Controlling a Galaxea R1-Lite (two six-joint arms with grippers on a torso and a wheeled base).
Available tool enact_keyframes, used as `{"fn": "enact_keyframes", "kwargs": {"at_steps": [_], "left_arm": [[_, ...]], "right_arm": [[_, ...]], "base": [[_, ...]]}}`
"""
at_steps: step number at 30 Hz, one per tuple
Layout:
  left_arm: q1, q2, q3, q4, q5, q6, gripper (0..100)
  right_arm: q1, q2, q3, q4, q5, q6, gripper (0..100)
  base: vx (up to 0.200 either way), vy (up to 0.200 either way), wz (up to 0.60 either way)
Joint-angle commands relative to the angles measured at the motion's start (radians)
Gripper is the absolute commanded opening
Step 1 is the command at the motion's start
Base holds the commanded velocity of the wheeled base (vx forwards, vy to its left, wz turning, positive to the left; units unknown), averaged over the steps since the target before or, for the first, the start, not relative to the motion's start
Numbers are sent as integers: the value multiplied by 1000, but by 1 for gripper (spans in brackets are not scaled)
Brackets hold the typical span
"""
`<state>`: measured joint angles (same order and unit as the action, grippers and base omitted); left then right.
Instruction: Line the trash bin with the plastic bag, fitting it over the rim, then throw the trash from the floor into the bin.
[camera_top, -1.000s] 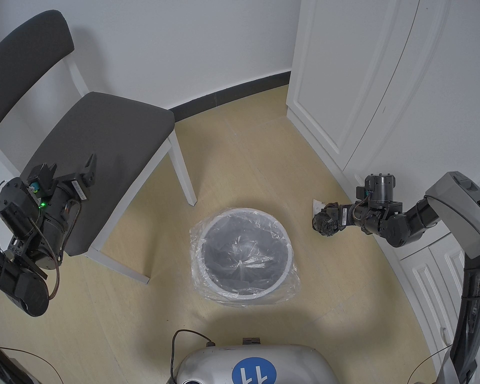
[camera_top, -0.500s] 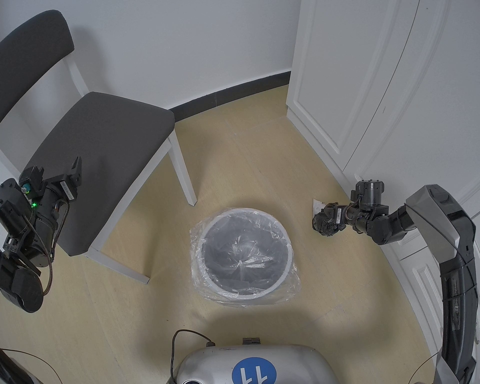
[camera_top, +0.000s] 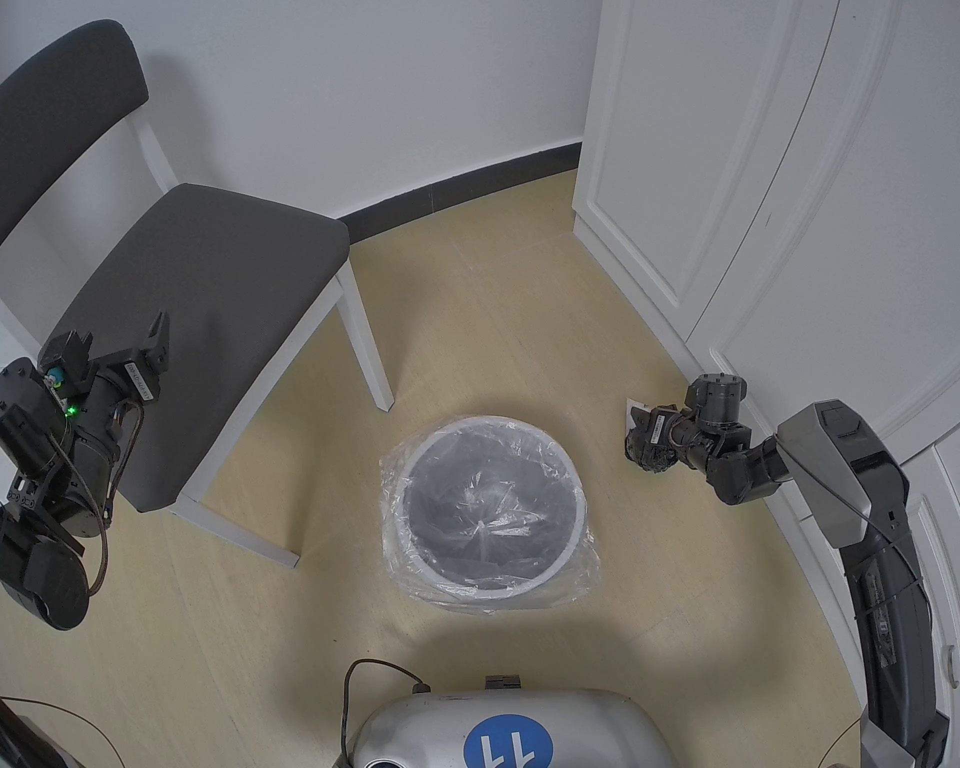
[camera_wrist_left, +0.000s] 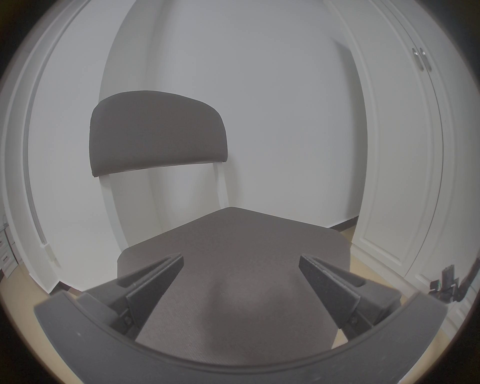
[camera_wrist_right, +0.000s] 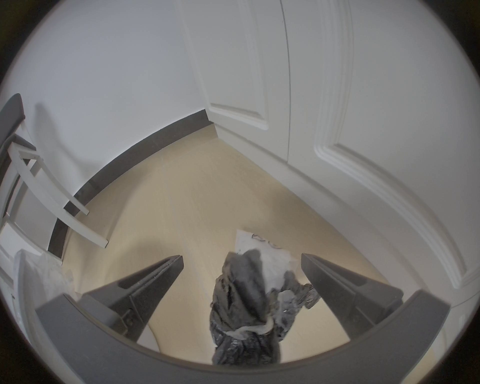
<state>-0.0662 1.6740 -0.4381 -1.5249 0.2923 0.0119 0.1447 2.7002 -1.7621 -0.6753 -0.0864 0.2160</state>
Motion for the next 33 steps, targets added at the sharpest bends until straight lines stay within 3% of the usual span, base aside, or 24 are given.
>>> {"fn": "enact_keyframes", "kwargs": {"at_steps": [1,33], "left_arm": [[-14,-2,1,-1,1,0,100],[-57,-2,22,-3,8,25,100]], "right_arm": [[6,50,-22,-6,-3,2,100],[12,132,-83,-9,-12,5,100]], "base": [[0,0,0],[0,0,0]]}}
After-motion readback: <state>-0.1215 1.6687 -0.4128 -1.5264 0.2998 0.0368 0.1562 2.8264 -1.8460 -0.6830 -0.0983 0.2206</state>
